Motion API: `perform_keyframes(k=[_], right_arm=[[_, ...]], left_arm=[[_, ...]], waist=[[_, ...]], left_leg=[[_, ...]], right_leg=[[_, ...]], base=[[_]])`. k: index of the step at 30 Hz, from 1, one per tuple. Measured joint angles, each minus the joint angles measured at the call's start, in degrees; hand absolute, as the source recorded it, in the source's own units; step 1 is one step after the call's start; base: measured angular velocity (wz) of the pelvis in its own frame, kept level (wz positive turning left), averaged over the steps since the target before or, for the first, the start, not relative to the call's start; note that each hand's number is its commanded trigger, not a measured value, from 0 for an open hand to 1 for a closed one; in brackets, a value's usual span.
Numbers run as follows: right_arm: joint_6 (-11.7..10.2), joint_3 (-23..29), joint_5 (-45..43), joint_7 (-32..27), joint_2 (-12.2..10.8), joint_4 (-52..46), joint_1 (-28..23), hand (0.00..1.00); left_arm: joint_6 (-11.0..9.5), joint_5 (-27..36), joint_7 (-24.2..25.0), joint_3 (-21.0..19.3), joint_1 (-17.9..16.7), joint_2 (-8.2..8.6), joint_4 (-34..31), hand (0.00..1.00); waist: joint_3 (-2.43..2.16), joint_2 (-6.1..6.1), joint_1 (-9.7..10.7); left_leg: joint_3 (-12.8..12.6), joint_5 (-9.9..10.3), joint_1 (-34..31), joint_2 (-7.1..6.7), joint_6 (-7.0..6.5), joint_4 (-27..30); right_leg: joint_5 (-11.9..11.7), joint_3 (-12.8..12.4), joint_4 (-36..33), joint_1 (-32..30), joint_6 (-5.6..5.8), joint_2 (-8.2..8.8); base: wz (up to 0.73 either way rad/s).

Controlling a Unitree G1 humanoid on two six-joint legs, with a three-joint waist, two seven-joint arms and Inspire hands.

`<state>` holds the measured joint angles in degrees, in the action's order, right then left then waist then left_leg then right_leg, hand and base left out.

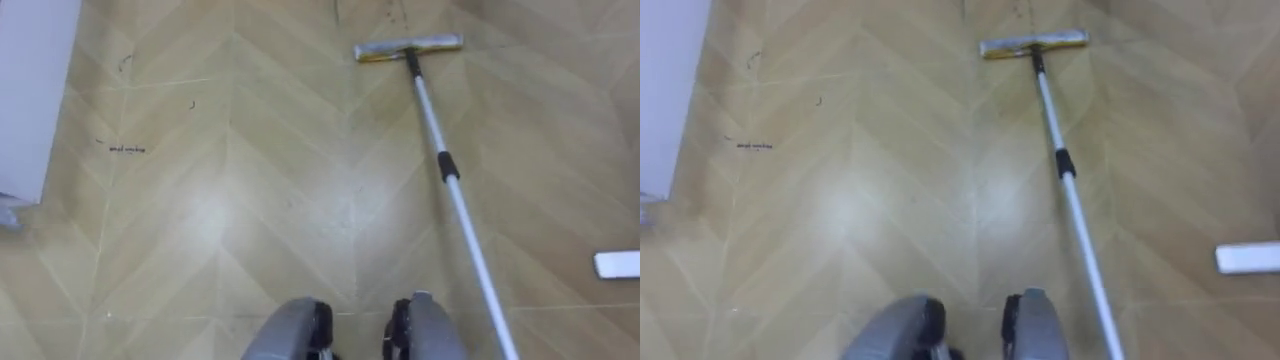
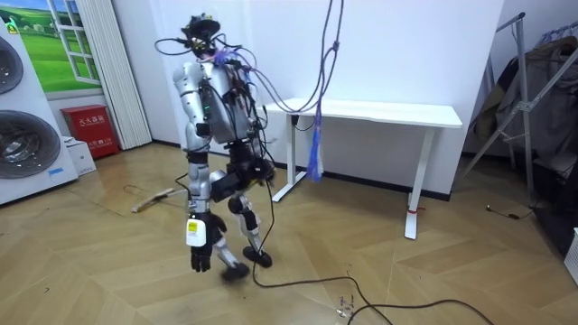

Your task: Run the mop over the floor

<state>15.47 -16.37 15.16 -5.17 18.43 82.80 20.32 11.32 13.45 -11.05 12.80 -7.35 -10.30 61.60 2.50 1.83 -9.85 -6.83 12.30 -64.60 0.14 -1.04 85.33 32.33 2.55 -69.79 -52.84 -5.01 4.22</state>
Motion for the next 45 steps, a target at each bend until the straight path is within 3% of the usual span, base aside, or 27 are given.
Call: perform_keyframes(k=[2, 3, 4, 5, 6, 7, 9, 11, 14, 16, 18, 20, 22, 23, 24, 26, 28, 31, 32, 34, 36, 37, 38, 39, 40, 43, 45], right_arm=[[-2.06, -0.24, 0.76, -0.04, 0.65, -0.8, 3.92, 1.0], [-3.3, 0.04, 1.14, -0.09, 1.27, -1.91, 4.97, 1.0], [-3.72, 0.19, 1.77, -0.09, 1.29, -2.55, 5.03, 1.0], [-4.46, 0.13, 3.93, 0.03, 0.89, -3.55, 4.03, 1.0], [-4.76, 0.36, 6.87, 0.73, 0.79, -3.62, 2.14, 1.0], [-4.81, 0.54, 8.45, 1.04, 0.92, -3.54, 0.6, 1.0], [-5.02, 0.71, 10.24, 1.38, 2.35, -2.41, -6.99, 1.0], [-5.05, 0.6, 10.1, -0.46, 2.67, -1.46, -12.74, 1.0], [-4.91, 0.76, 8.96, -4.2, 0.31, -1.17, -18.89, 1.0], [-4.51, 1.04, 7.7, -5.06, -2.06, -1.23, -20.54, 1.0], [-3.65, 2.38, 5.48, -5.18, -4.15, -1.57, -20.33, 1.0], [-1.85, 2.77, 4.42, -5.22, -4.18, -2.21, -19.44, 1.0], [0.04, 3.37, 3.4, -5.21, -3.1, -2.18, -15.63, 1.0], [0.73, 3.62, 3.03, -5.04, -1.91, -2.21, -12.04, 1.0], [0.77, 3.5, 3.29, -4.85, -0.49, -2.57, -8.38, 1.0], [0.18, 1.79, 5.37, -4.07, 1.05, -2.73, -2.69, 1.0], [-1.76, 1.21, 7.54, -3.16, 1.69, -2.87, 1.28, 1.0], [-4.11, 1.34, 9.03, -1.01, 0.61, -3.19, 2.72, 1.0], [-4.16, 1.21, 10.43, -0.16, 0.38, -3.17, 1.68, 1.0], [-4.31, 1.19, 11.91, 1.19, 0.77, -2.92, -2.47, 1.0], [-4.34, 0.21, 11.8, 1.46, 2.87, -1.09, -9.25, 1.0], [-4.31, -0.07, 11.46, 1.07, 3.26, -0.7, -11.21, 1.0], [-4.31, -0.51, 11.2, 0.08, 3.49, -0.56, -15.55, 1.0], [-4.29, -0.47, 11.14, -0.85, 3.26, -0.66, -19.24, 1.0], [-4.23, -0.41, 11.06, -1.35, 2.78, -0.79, -20.55, 1.0], [-3.47, 1.73, 8.68, -3.93, -1.0, -2.84, -24.4, 1.0], [-2.19, 2.55, 7.86, -4.12, -3.88, -2.97, -24.04, 1.0]], left_arm=[[-0.3, -0.19, 0.23, -0.03, -0.23, -0.53, -1.24, 0.0], [-0.37, -0.18, 0.8, -0.03, -0.31, -0.53, -1.04, 0.0], [-0.41, -0.13, 1.13, -0.02, -0.43, -0.5, -0.9, 0.0], [-0.29, -0.15, 1.78, -0.22, -0.68, -0.73, -0.8, 0.0], [-0.32, -0.21, 1.88, -0.42, -0.49, -0.9, -0.99, 0.0], [-0.42, -0.25, 1.97, -0.37, -0.13, -1.01, -1.17, 0.0], [-0.48, -1.02, 1.97, -1.04, 0.74, -0.38, -2.9, 0.0], [-1.13, -2.98, 1.15, -1.57, 1.05, -0.04, -3.95, 0.0], [-1.75, -4.1, -1.08, -2.18, 2.39, 0.42, -3.83, 0.0], [-1.9, -4.26, -1.37, -2.05, 2.64, 0.78, -3.13, 0.0], [-1.56, -4.22, -1.21, -2.13, 2.06, 1.09, -1.95, 0.0], [-0.83, -4.19, -1.25, -2.26, 1.27, 1.41, -1.81, 0.0], [-0.08, -3.92, -1.33, -2.28, 0.25, 1.18, -1.94, 0.0], [0.35, -3.72, -1.76, -2.22, -0.34, 0.85, -2.6, 0.0], [0.79, -2.07, -2.46, -1.24, -0.7, 0.31, -3.71, 0.0], [0.44, -0.51, -2.44, 0.15, -0.75, -0.56, -4.4, 0.0], [0.36, -0.44, -2.17, 0.28, -1.56, -0.89, -4.61, 0.0], [1.21, -1.15, 0.3, 0.17, -4.47, -0.89, -5.82, 0.0], [1.24, -2.02, 1.64, 0.0, -5.19, -0.93, -6.1, 0.0], [1.09, -2.61, 2.79, -0.82, -5.25, -0.91, -5.91, 0.0], [0.64, -4.33, 3.21, -0.89, -3.22, -0.71, -6.13, 0.0], [0.39, -4.87, 3.18, -0.87, -2.97, -0.62, -6.35, 0.0], [-0.43, -6.42, 3.1, -0.59, -2.72, -0.3, -6.58, 0.0], [-1.05, -6.57, 2.95, -0.52, -2.5, -0.18, -6.48, 0.0], [-1.26, -6.58, 2.83, -0.79, -2.38, -0.15, -6.39, 0.0], [-1.41, -6.85, 2.63, -1.15, -2.37, 0.08, -6.39, 0.0], [-0.89, -6.81, 2.63, -1.16, -2.44, 0.59, -6.33, 0.0]], waist=[[0.68, 1.19, -1.32], [0.58, 0.53, -1.77], [0.48, -0.25, -1.85], [0.28, -1.02, -1.84], [0.04, -1.42, -1.42], [-0.1, -1.35, -1.21], [-1.16, -3.07, -0.67], [-2.0, -4.69, -0.02], [-2.16, -6.85, 2.76], [-2.13, -6.94, 3.85], [-1.93, -6.75, 4.14], [-1.77, -6.59, 3.62], [-1.59, -6.26, 2.89], [-1.4, -5.8, 2.36], [-1.3, -5.26, 1.92], [-0.81, -4.23, 1.25], [-0.17, -2.84, -1.06], [-0.35, -1.8, -1.74], [-0.47, -2.04, -1.72], [-0.79, -1.84, -1.08], [-0.91, -2.04, 0.23], [-1.16, -2.44, 0.79], [-1.99, -3.9, 2.02], [-2.65, -4.98, 2.59], [-2.67, -5.36, 2.58], [-2.41, -6.89, 4.92], [-2.28, -6.92, 5.14]], left_leg=[[0.76, 1.99, -0.89, 1.3, 0.08, -12.53], [1.45, 1.6, 0.31, 1.48, 0.69, -23.86], [2.2, 1.14, 1.25, 2.17, 0.85, -28.5], [1.99, -0.32, 3.28, 2.24, -2.45, -29.98], [1.71, 2.14, 5.08, 0.88, -4.34, -29.63], [1.33, 3.29, 6.05, -0.16, -4.95, -29.59], [0.64, 7.17, 9.8, -3.73, -7.56, -29.05], [1.28, 9.65, 12.96, -5.23, -8.35, -29.55], [4.95, 11.05, 16.88, -7.27, -8.15, -30.9], [6.89, 12.2, 20.23, -7.79, -7.25, -32.89], [8.72, 16.0, 24.79, -7.94, -5.87, -33.96], [8.9, 18.56, 27.32, -7.46, -4.77, -32.95], [7.64, 18.03, 27.09, -6.25, -2.62, -26.84], [5.65, 14.94, 24.5, -4.64, 1.26, -19.59], [4.14, 9.47, 20.71, -3.32, 2.86, -12.21], [3.61, 4.3, 14.97, -2.56, 3.01, -4.5], [2.85, 5.5, 9.8, -0.5, 1.53, -5.69], [2.68, 5.75, 8.49, 0.02, 0.63, -25.55], [2.49, 3.56, 8.81, 0.35, -1.33, -31.24], [1.46, 4.76, 10.99, -0.39, -4.59, -31.9], [0.93, 7.75, 13.53, -3.46, -7.06, -31.39], [1.05, 8.61, 14.07, -4.34, -7.52, -31.13], [1.74, 10.46, 15.13, -5.38, -8.36, -30.31], [2.54, 12.0, 16.26, -5.81, -8.67, -29.93], [2.76, 12.61, 16.91, -5.83, -8.72, -29.94], [4.33, 14.62, 20.5, -5.9, -8.55, -31.64], [4.4, 16.05, 24.38, -6.01, -8.12, -33.75]], right_leg=[[1.99, 0.36, 0.76, 2.88, 0.71, -0.44], [3.29, 1.16, 2.57, 5.87, 1.36, -0.96], [3.85, 1.68, 3.82, 7.74, 1.63, -1.32], [4.85, 2.18, 6.41, 11.57, 2.56, -1.36], [5.05, 1.5, 6.83, 13.82, 3.51, -0.75], [4.4, 1.03, 5.83, 14.18, 4.61, 0.04], [-3.44, -1.33, -1.78, 13.76, 6.86, 1.73], [-6.34, -2.71, -5.74, 11.46, 6.88, 1.02], [-6.37, -2.29, -4.23, 2.37, 6.55, -0.6], [-7.41, -1.87, 5.24, -1.0, 5.6, -0.91], [-12.88, -0.31, 19.12, -1.02, 4.32, -1.28], [-13.92, 0.96, 18.31, 1.27, 3.07, -0.63], [-12.3, 2.31, 15.9, 2.99, 1.94, -0.19], [-10.3, 2.33, 13.73, 3.37, 1.14, -0.31], [-8.3, 2.26, 11.57, 3.42, 0.66, -0.33], [-5.56, 2.19, 8.88, 3.45, 0.37, -0.47], [-4.44, 2.54, 7.97, 3.91, -0.11, -1.03], [-1.48, 2.82, 9.73, 8.67, 0.74, -1.36], [-0.12, 3.09, 10.74, 11.14, 1.49, -1.19], [1.15, 3.34, 12.35, 14.56, 3.18, -0.13], [-1.58, 1.25, 5.62, 13.65, 5.83, 1.66], [-3.46, 0.4, 2.77, 12.79, 6.07, 2.0], [-8.57, -0.51, -2.63, 10.9, 6.3, 2.16], [-9.98, -1.4, -6.0, 8.68, 6.66, 1.51], [-9.88, -1.61, -6.7, 7.19, 6.74, 1.27], [-9.79, -0.6, 0.22, 0.65, 6.81, -0.69], [-11.03, -0.42, 14.24, -0.22, 4.84, -2.23]], base=[[0.03], [0.18], [0.18], [0.31], [0.46], [0.71], [0.65], [0.25], [0.04], [-0.28], [-0.42], [-0.16], [-0.14], [0.0], [0.12], [0.19], [-0.14], [0.03], [0.17], [0.37], [0.51], [0.5], [0.28], [0.1], [-0.22], [-0.26], [-0.29]])
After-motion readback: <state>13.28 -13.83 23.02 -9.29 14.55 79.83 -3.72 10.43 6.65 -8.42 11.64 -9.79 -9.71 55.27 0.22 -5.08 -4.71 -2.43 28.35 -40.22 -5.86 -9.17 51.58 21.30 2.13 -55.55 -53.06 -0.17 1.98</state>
